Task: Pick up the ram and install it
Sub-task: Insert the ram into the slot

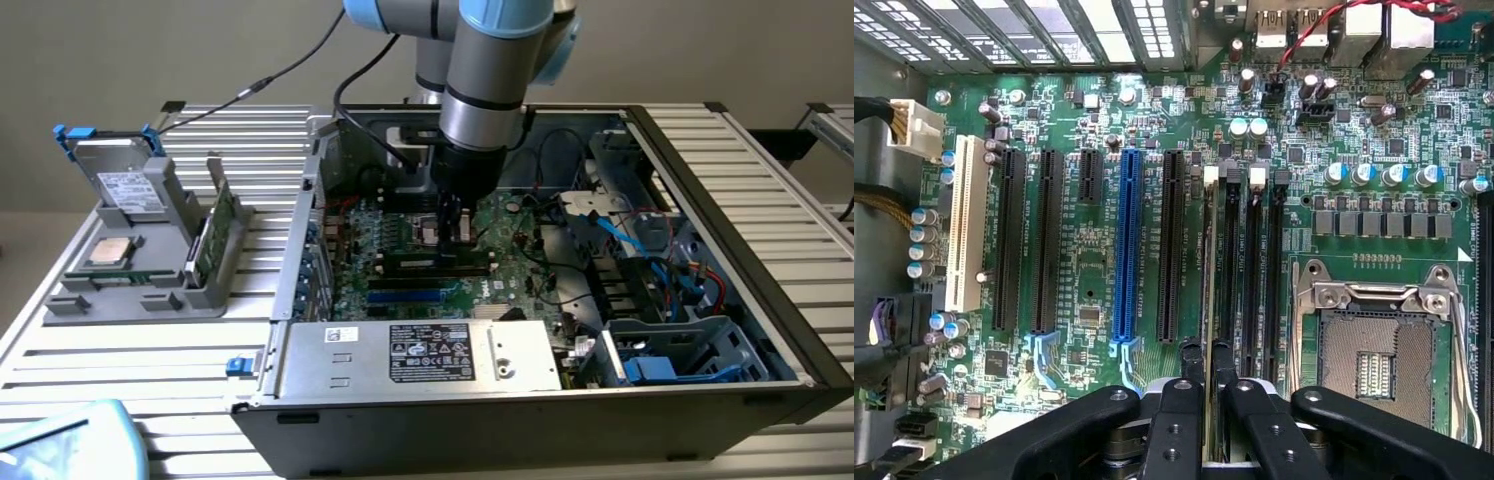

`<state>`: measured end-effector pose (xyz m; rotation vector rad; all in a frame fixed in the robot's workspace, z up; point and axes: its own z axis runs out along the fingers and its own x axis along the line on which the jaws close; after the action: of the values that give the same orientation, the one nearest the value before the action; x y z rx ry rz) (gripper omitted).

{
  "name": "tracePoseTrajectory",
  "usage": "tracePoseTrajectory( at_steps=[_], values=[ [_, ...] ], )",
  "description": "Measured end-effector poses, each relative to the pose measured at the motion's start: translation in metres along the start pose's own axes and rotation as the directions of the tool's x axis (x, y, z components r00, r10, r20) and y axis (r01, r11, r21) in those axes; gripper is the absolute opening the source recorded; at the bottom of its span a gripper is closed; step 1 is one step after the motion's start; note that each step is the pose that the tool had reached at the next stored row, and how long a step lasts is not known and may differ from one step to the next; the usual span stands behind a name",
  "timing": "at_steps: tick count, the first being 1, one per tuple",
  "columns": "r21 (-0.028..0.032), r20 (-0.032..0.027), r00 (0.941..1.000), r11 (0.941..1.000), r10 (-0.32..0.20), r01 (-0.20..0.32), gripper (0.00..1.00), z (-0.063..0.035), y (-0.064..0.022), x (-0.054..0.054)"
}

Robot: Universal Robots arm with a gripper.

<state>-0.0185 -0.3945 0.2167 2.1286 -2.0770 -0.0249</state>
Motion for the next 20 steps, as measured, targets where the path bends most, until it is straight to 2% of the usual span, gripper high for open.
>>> tracePoseTrajectory(
  at_steps=[9, 20],
  values=[
    [0.0000, 0.0002, 1.0000, 1.0000, 0.000, 0.000, 0.14, 0.0029, -0.0009, -0.0008],
    [-0.0069, 0.0000, 1.0000, 1.0000, 0.001, -0.001, 0.14, 0.0028, -0.0016, -0.0014]
  ],
)
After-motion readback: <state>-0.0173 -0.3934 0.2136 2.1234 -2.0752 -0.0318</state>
